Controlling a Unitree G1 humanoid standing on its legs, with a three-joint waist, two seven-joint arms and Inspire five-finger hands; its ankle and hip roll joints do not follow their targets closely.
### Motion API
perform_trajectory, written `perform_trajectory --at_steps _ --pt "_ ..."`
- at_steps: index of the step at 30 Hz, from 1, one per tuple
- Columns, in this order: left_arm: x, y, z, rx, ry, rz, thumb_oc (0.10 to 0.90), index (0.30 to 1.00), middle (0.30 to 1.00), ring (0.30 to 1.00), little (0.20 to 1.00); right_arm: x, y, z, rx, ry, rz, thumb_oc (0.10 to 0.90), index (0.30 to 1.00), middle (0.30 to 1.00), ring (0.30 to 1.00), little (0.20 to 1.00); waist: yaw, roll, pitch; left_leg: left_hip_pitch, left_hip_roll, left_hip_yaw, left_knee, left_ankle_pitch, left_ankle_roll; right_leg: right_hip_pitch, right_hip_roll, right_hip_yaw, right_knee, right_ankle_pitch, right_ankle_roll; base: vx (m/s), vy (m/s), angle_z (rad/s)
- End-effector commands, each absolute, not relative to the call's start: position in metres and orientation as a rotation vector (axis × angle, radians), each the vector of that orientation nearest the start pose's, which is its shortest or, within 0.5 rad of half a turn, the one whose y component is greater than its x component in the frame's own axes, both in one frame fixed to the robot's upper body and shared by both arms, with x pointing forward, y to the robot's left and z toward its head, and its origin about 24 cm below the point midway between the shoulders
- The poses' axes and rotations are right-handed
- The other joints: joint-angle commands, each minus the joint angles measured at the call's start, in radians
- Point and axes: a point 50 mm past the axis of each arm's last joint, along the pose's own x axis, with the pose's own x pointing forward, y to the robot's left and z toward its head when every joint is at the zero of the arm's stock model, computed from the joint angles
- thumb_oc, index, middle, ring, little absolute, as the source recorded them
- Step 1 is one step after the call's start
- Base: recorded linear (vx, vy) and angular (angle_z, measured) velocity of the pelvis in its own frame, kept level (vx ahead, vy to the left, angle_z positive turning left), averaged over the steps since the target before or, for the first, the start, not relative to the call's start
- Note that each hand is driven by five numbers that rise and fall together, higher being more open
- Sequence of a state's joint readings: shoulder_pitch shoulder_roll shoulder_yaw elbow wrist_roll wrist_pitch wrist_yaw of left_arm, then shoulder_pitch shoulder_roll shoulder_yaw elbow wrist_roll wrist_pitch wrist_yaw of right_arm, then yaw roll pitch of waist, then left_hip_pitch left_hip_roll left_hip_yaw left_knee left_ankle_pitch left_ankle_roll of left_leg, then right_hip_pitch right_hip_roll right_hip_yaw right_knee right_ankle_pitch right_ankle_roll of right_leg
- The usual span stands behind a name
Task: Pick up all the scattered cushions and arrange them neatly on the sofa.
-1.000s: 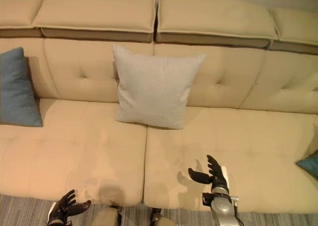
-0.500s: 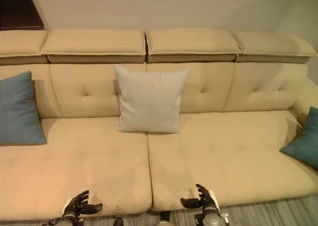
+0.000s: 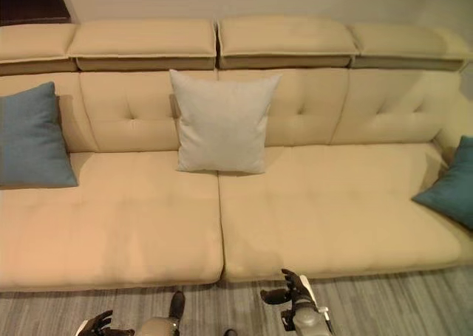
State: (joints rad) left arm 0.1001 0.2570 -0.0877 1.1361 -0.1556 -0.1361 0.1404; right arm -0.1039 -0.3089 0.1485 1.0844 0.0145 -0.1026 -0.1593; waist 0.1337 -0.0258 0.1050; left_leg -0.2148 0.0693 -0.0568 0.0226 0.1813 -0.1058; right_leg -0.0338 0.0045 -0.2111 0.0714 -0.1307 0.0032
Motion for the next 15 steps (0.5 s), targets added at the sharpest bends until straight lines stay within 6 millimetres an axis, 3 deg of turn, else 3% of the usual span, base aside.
perform_trajectory --at_steps 1,5,6,9,15 --pt "0.116 0.249 -0.143 0.221 0.956 0.292 0.8 0.9 0.9 0.9 0.9 0.184 -0.278 -0.102 -0.474 0.757 -0.236 0.8 0.9 0.9 0.9 0.9 -0.022 -0.019 0.009 -0.007 -0.1 -0.017 0.03 -0.114 0.049 0.03 -0.056 0.037 -0.098 0.068 0.071 -0.18 -0.064 0.28" --pt "0.12 0.244 -0.144 0.216 0.954 0.274 0.8 0.9 0.9 0.9 0.9 0.18 -0.28 -0.106 -0.478 0.786 -0.243 0.8 0.9 0.9 0.9 0.9 -0.019 -0.031 0.021 0.005 -0.124 -0.077 0.08 -0.163 0.048 0.01 -0.068 0.053 -0.092 0.095 0.069 -0.14 -0.027 -0.01" --pt "0.118 0.242 -0.146 0.209 0.971 0.268 0.8 0.9 0.9 0.9 0.9 0.178 -0.28 -0.108 -0.482 0.805 -0.24 0.8 0.9 0.9 0.9 0.9 -0.019 -0.041 0.018 0.031 -0.136 -0.121 0.119 -0.21 0.051 -0.006 -0.081 0.068 -0.086 0.113 0.072 -0.09 0.038 -0.18" --pt "0.113 0.238 -0.149 0.192 0.999 0.266 0.8 0.9 0.9 0.9 0.9 0.172 -0.282 -0.113 -0.495 0.848 -0.236 0.8 0.9 0.9 0.9 0.9 -0.018 -0.036 0.011 0.082 -0.141 -0.199 0.143 -0.248 0.051 -0.031 -0.085 0.102 -0.077 0.132 0.079 -0.09 0.08 -0.37" --pt "0.119 0.232 -0.149 0.197 0.992 0.226 0.8 0.9 0.9 0.9 0.9 0.157 -0.283 -0.121 -0.487 0.923 -0.255 0.8 0.9 0.9 0.9 0.9 -0.043 -0.018 0.007 0.134 -0.151 -0.208 0.075 -0.275 0.08 -0.085 -0.102 0.135 -0.059 0.182 0.104 -0.06 0.137 -0.43"
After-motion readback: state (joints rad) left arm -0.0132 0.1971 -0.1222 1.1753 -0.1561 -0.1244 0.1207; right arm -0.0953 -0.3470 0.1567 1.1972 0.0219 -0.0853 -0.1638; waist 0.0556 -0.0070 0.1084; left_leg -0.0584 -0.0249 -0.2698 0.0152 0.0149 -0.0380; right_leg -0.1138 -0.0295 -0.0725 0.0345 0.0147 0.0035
